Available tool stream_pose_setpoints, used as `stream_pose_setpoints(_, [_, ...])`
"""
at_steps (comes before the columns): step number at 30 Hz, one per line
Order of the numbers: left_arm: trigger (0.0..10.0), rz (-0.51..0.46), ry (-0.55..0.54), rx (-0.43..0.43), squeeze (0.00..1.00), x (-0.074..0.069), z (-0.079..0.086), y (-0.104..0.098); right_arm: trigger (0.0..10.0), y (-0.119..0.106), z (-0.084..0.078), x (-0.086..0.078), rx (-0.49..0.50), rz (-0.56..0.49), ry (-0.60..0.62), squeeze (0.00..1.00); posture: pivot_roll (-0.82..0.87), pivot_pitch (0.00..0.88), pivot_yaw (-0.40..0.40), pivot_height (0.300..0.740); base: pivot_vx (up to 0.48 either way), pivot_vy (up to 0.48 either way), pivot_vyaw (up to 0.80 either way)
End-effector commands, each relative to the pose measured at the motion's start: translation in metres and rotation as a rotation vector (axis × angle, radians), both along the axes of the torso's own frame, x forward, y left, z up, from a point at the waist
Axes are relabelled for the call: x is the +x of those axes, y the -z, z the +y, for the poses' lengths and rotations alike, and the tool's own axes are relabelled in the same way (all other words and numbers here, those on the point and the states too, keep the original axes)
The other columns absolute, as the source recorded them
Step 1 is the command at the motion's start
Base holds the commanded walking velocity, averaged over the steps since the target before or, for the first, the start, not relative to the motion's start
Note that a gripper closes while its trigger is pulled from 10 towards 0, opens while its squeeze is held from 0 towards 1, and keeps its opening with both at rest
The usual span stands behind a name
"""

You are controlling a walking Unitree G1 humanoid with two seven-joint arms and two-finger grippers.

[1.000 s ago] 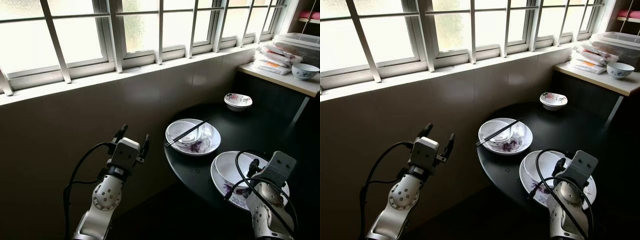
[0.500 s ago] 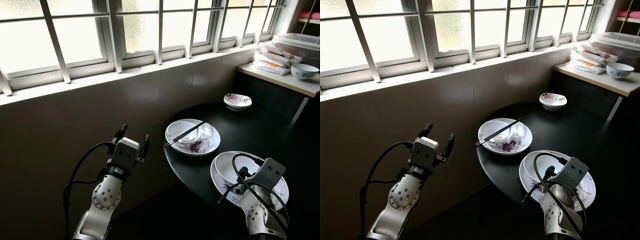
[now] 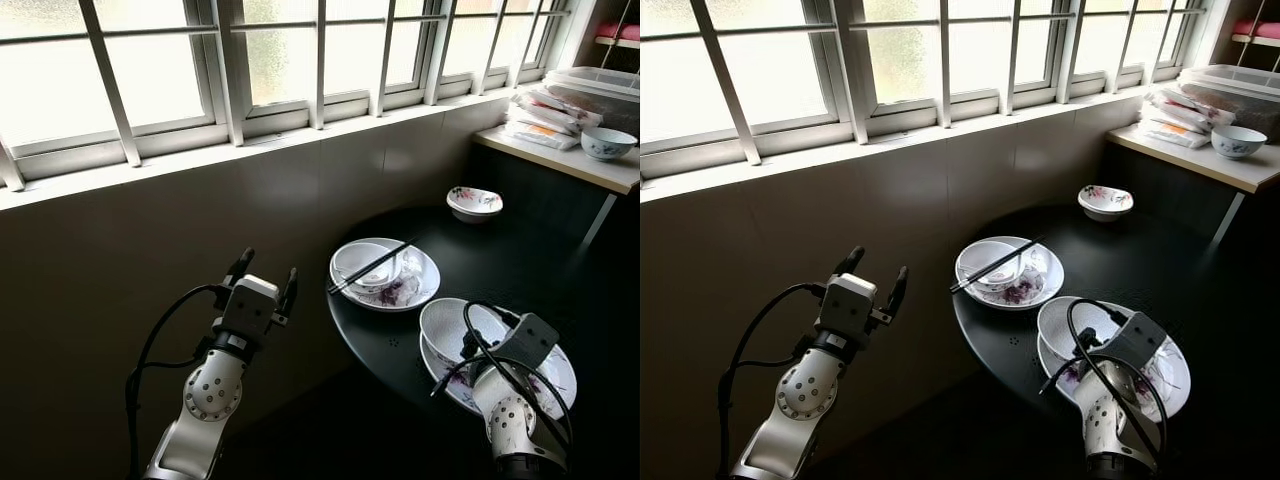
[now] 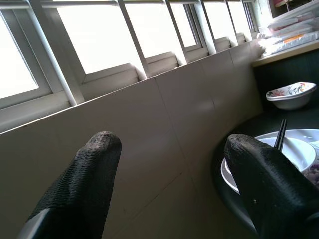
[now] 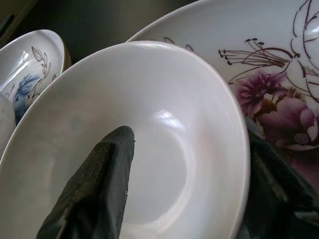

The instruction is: Kitchen organization

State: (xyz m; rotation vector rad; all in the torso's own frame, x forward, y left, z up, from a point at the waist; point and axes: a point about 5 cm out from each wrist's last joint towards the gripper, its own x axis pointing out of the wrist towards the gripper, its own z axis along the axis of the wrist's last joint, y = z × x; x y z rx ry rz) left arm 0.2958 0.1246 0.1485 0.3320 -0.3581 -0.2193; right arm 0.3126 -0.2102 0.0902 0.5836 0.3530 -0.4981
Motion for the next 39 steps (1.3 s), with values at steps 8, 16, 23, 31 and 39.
stream_pose_setpoints(8, [10.0, -0.006, -0.008, 0.016, 0.00, 0.002, 0.001, -0.001, 0.0, 0.006, 0.009, 0.003, 0.153, 0.023, -0.007, 0.00, -0.06, 0.000, -0.020, 0.736, 0.000, 0.000, 0.00])
stream_pose_setpoints(16, [10.0, -0.007, -0.009, 0.019, 0.00, 0.002, 0.001, 0.000, 0.0, -0.001, 0.009, 0.007, 0.198, -0.040, 0.007, 0.00, -0.06, 0.000, -0.019, 0.736, 0.000, 0.000, 0.00])
stream_pose_setpoints(23, [10.0, -0.009, -0.011, 0.021, 0.00, 0.002, 0.001, 0.000, 0.0, -0.022, 0.009, 0.012, 0.212, -0.194, 0.029, 0.00, -0.06, 0.000, -0.018, 0.736, 0.000, 0.000, 0.00])
stream_pose_setpoints(31, [10.0, -0.010, -0.017, 0.027, 0.00, 0.002, 0.003, 0.000, 0.0, -0.057, 0.002, 0.012, -0.062, -0.367, 0.021, 0.00, -0.06, 0.000, -0.017, 0.736, 0.000, 0.000, 0.00])
stream_pose_setpoints(39, [10.0, -0.012, -0.057, 0.023, 0.00, 0.003, 0.009, 0.000, 0.0, -0.113, 0.028, 0.018, -0.467, -0.633, -0.210, 0.00, -0.06, 0.000, -0.014, 0.736, 0.000, 0.000, 0.20])
